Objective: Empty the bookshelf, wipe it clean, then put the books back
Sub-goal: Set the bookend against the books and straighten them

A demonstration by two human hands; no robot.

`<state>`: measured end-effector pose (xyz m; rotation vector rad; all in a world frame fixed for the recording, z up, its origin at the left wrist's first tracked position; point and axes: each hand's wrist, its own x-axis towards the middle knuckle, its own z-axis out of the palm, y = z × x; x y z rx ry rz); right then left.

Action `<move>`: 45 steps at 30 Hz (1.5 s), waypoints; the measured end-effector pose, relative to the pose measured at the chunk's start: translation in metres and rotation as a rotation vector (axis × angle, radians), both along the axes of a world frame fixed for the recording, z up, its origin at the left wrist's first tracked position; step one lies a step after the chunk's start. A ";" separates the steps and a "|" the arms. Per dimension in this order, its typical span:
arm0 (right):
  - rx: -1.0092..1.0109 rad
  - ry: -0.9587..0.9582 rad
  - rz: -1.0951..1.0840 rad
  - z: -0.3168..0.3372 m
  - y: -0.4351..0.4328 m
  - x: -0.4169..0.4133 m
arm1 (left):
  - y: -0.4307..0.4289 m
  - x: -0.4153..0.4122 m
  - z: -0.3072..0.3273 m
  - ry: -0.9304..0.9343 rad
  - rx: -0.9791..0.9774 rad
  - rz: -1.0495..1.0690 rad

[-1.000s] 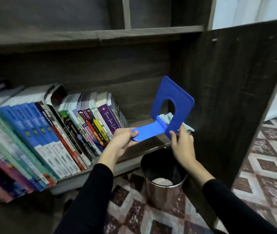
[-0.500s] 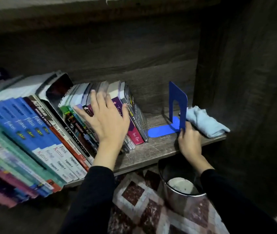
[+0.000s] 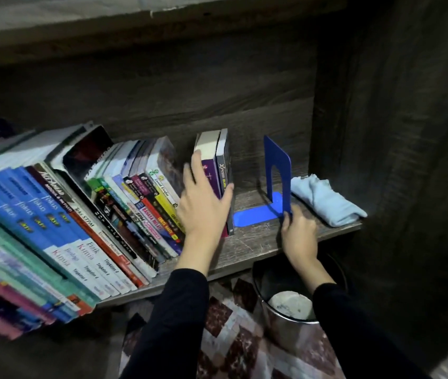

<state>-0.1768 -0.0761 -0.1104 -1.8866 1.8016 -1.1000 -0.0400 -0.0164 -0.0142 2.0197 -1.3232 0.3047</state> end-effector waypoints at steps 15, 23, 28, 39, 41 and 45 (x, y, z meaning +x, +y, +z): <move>0.013 -0.036 0.079 -0.003 -0.001 0.009 | -0.015 -0.019 -0.019 0.538 -0.110 0.177; 0.025 -0.102 0.179 -0.009 0.001 0.029 | -0.037 -0.042 -0.024 0.564 -0.117 0.131; -0.003 -0.179 0.258 -0.004 -0.004 0.021 | -0.047 -0.046 -0.028 0.539 -0.134 0.080; 0.091 -0.294 0.316 -0.005 -0.015 0.015 | -0.060 -0.011 -0.048 0.520 -0.139 -0.245; 0.086 -0.296 0.305 -0.006 -0.015 0.015 | -0.062 -0.010 -0.050 0.542 -0.152 -0.275; 0.105 -0.287 0.290 -0.005 -0.014 0.018 | -0.065 -0.009 -0.053 0.676 -0.174 -0.347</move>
